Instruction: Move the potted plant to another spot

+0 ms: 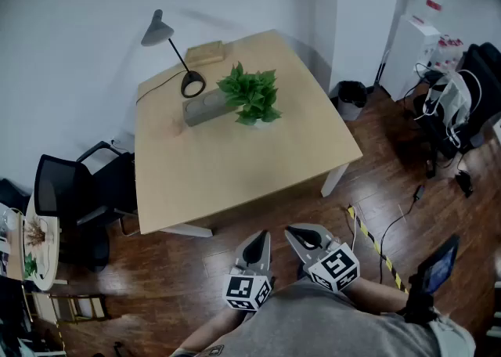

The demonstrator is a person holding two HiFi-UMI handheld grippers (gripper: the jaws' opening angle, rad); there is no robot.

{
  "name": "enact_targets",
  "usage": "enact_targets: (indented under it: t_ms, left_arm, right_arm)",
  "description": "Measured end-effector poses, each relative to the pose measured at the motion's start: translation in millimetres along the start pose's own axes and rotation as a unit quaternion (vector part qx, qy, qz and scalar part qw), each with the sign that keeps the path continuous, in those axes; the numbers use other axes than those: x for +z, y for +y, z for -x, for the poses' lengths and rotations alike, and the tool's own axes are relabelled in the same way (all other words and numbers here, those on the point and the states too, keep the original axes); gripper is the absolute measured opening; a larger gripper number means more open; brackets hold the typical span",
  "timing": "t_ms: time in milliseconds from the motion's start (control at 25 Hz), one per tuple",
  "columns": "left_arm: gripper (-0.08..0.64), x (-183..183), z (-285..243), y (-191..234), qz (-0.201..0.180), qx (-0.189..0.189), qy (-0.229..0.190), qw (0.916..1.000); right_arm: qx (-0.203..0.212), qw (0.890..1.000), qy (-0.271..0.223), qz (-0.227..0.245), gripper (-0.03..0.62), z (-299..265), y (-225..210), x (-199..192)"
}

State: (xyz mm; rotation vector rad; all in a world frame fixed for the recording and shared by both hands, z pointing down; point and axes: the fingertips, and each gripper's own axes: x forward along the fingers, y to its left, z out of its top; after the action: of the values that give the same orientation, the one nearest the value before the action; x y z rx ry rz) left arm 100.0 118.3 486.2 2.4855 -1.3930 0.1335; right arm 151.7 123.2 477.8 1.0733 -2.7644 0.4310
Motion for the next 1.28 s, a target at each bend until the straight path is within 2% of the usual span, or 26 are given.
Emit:
enact_targets:
  t_ms: [320,600,840,1080,1280]
  left_arm:
    - [0.000,37,-103,11,0.013,0.034,0.003,0.9993]
    - [0.000,38,-146,37,0.025,0.044,0.026,0.9984]
    - [0.000,37,-194,92,0.036,0.032,0.034,0.9983]
    - [0.000,57,-239,151,0.025,0.012,0.025,0.9993]
    - [0.000,56,-262,178,0.018,0.007,0.035,0.9992]
  right_arm:
    - [0.022,1.000,0.008,0.004,0.003,-26,-104,35]
    - [0.022,0.999,0.026,-0.017,0.003,-59,-148,36]
    - [-0.007,0.999,0.042,-0.024,0.005,-112,-184,38]
    - [-0.051,0.998,0.046,-0.007,0.005,-158,-223,58]
    - [-0.077,0.996,0.051,-0.007,0.005,-180,-246,63]
